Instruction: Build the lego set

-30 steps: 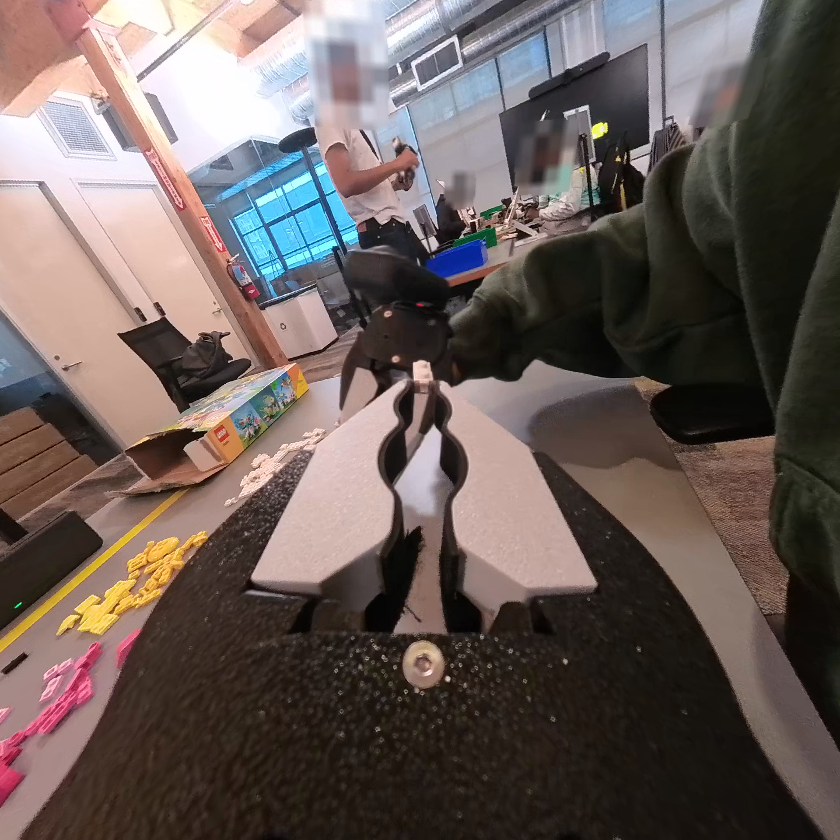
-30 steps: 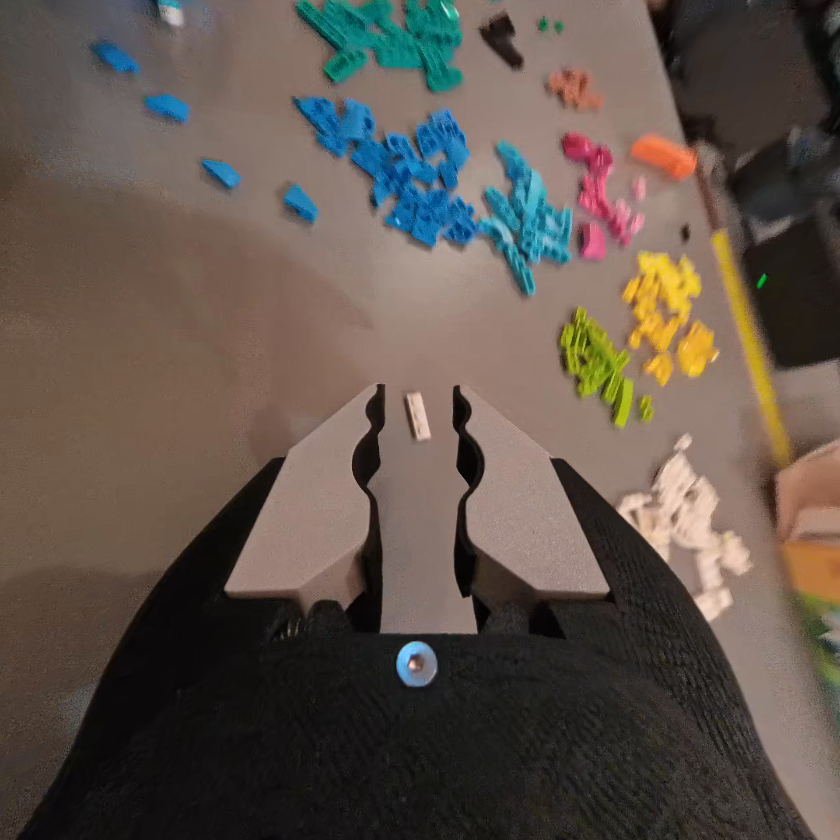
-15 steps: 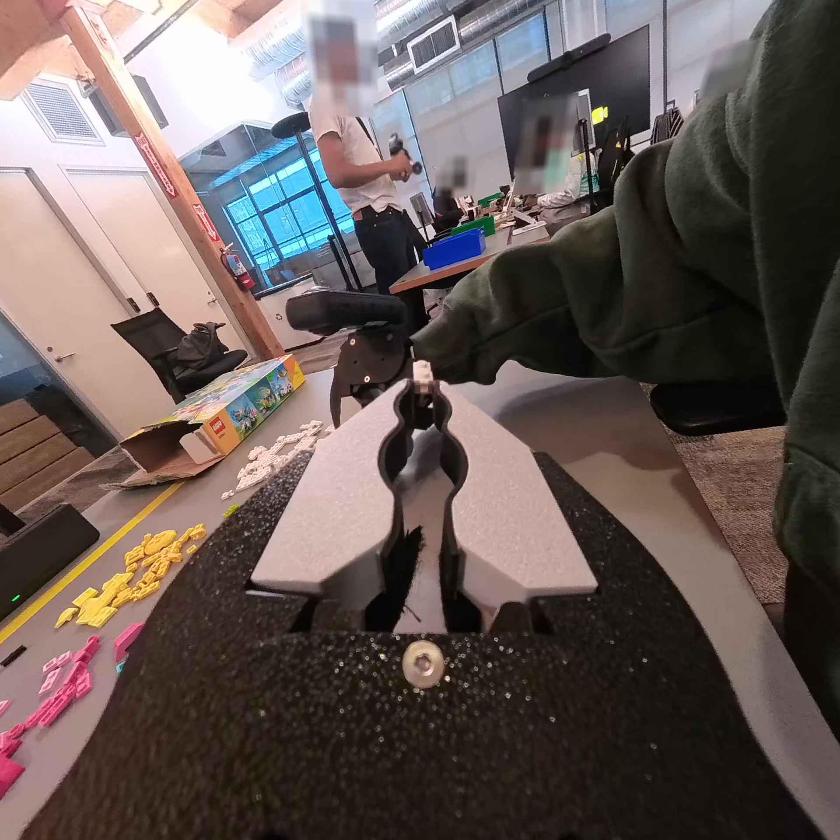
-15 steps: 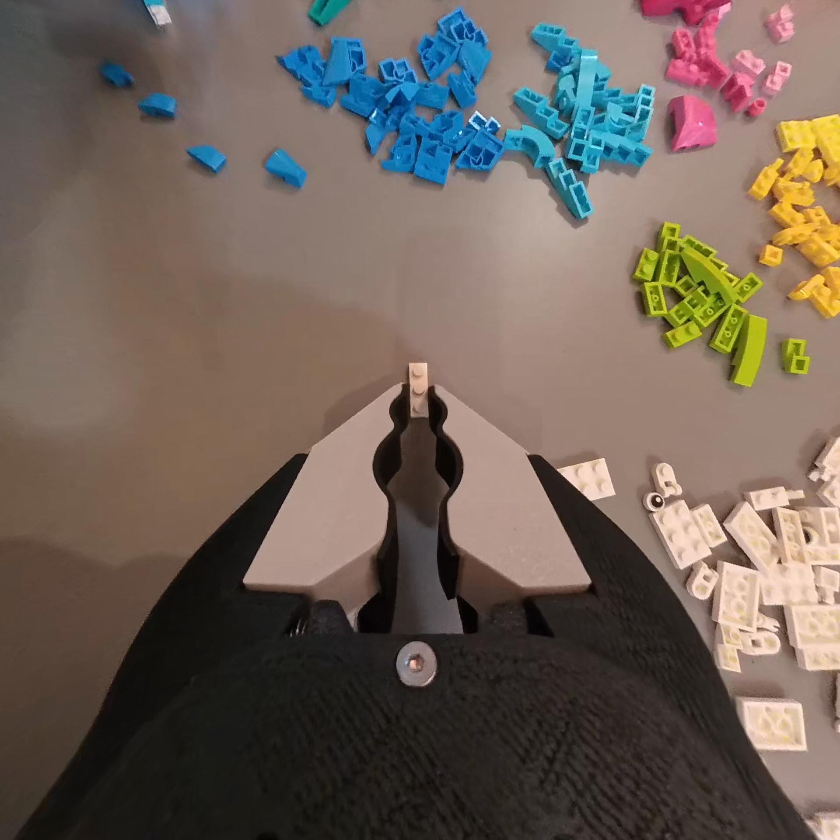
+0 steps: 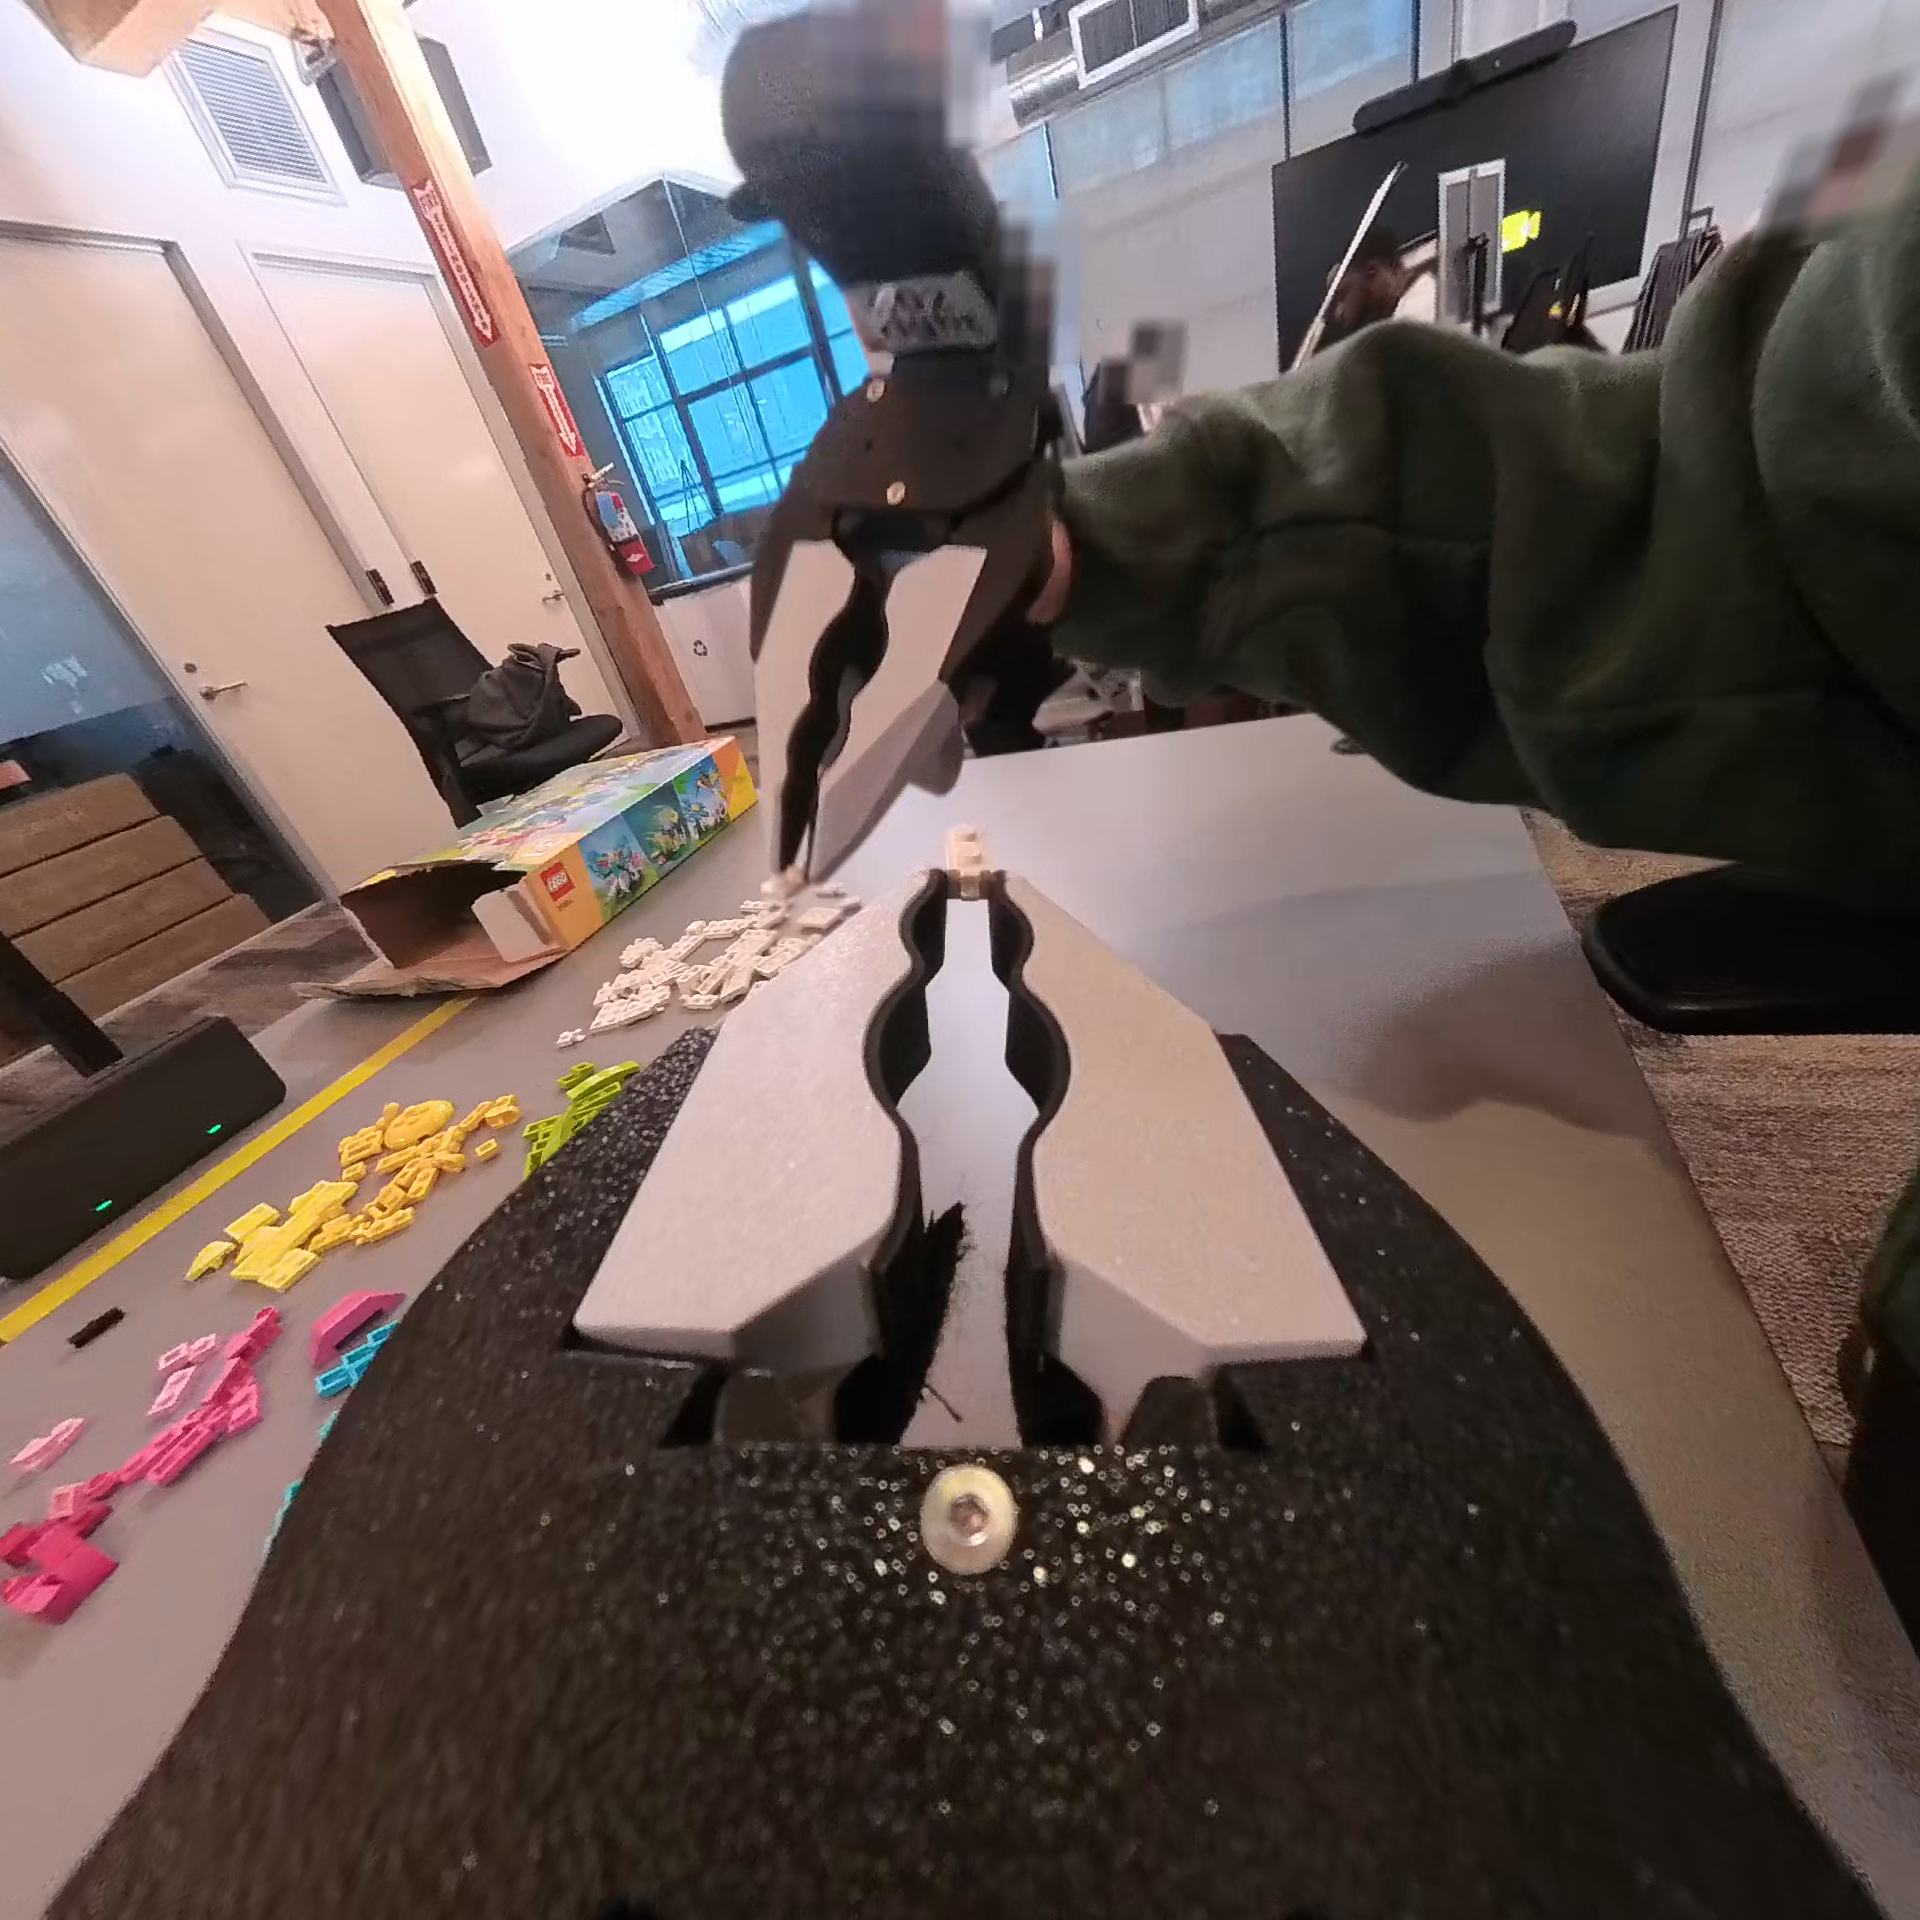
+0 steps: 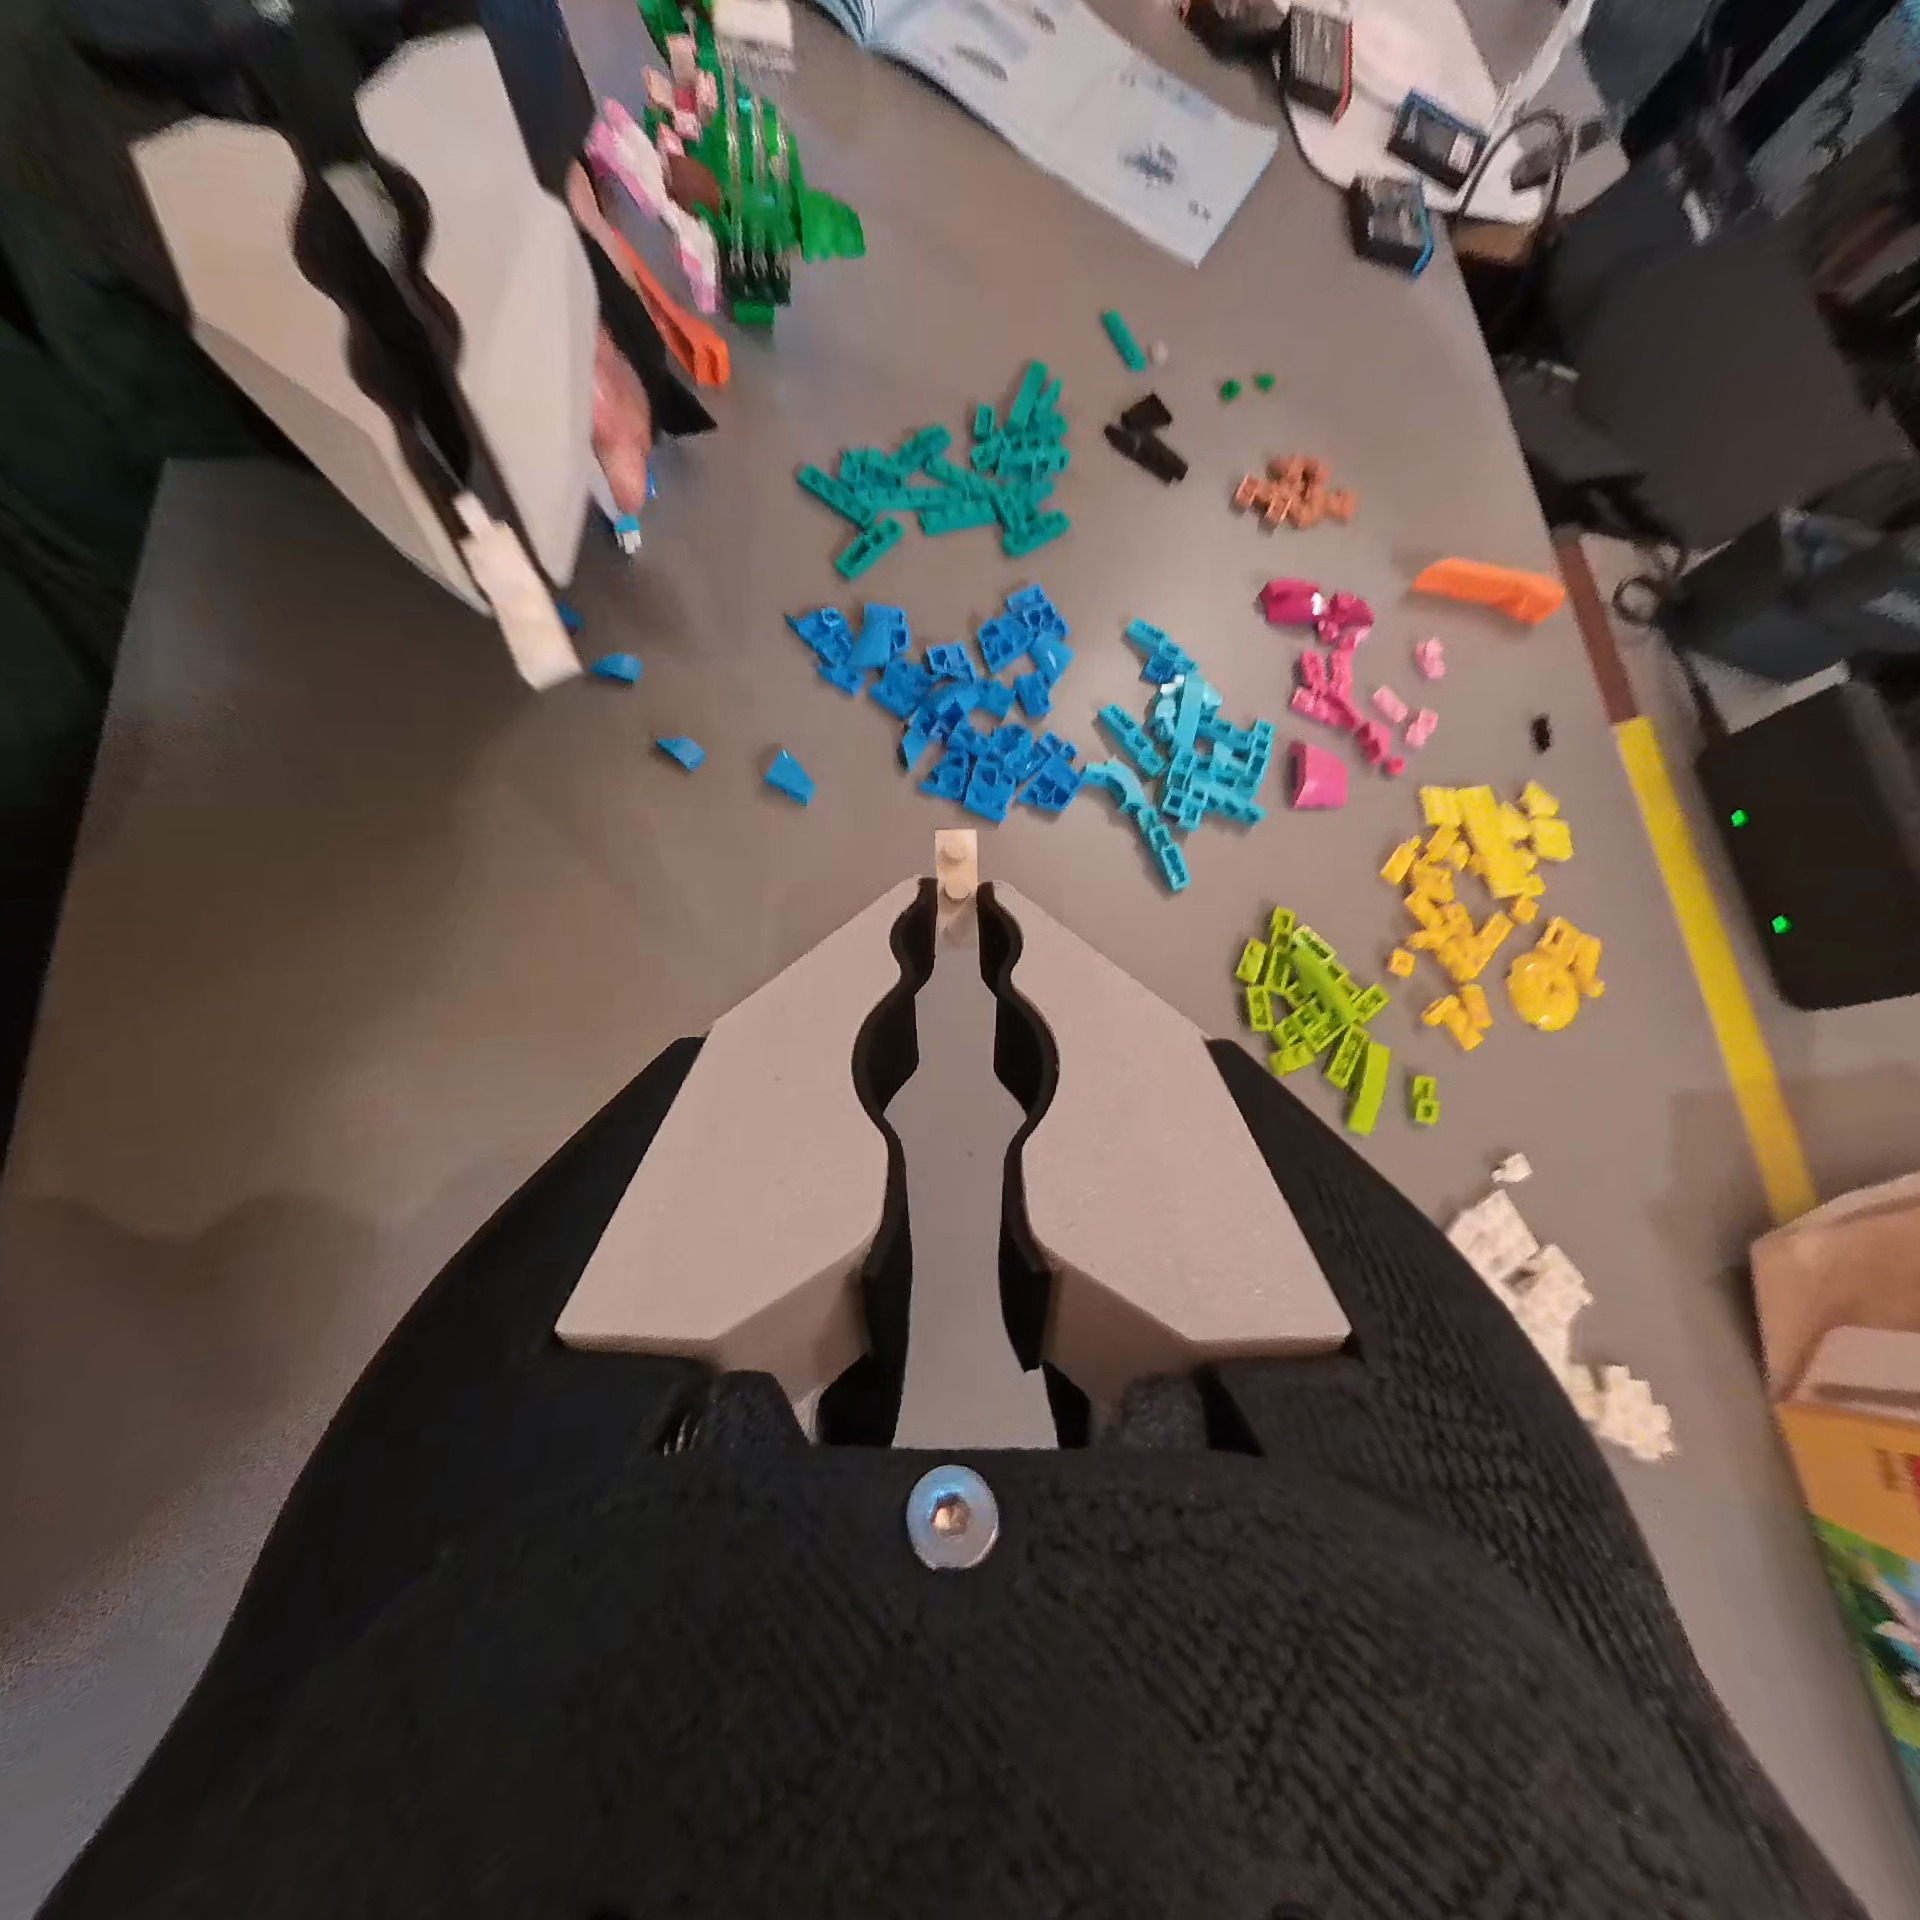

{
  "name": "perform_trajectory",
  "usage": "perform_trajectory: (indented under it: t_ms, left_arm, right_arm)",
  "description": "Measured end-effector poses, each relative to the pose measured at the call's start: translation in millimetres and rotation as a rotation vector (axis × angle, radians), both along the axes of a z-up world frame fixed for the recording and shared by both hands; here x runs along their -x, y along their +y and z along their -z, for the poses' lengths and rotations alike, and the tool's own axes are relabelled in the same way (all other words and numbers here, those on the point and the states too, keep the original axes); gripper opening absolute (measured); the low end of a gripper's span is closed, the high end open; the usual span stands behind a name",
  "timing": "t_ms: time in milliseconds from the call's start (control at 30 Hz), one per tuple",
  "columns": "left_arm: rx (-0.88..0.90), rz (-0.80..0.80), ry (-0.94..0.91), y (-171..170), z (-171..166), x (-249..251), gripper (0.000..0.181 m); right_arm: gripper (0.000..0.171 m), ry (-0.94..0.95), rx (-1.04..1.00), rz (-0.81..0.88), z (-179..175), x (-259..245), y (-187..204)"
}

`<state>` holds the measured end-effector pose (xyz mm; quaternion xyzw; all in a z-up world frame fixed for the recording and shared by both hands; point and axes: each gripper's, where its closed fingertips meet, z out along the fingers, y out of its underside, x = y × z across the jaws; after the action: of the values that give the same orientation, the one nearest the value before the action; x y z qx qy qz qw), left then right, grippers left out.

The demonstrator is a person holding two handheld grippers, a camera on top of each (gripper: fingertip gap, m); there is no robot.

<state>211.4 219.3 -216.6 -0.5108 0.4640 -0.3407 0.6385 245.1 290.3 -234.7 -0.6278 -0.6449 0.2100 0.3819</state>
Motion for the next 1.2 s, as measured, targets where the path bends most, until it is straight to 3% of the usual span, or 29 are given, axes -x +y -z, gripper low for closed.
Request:
perform_trajectory:
  t_ms: [167,467,1000,1200]
  left_arm:
    - [-0.005,-0.008,-0.001,0.5,-1.0,0.9,0.005]
    - [0.007,-0.016,-0.01,4.0,-1.9,3.2,0.005]
    - [0.087,0.072,-0.079,-0.6,-6.9,2.8,0.005]
    - [0.083,0.079,-0.101,-2.4,-10.7,3.9,0.005]
  right_arm:
    - [0.006,0.012,-0.041,-0.04,-30.7,10.8,-11.9]
    - [0.006,-0.047,-0.031,-0.121,-47.8,24.5,-32.6]
    - [0.006,-0.36,0.176,-0.258,-38.5,33.2,-71.5]
    - [0.006,-0.387,0.176,-0.265,-36.7,32.9,-73.7]
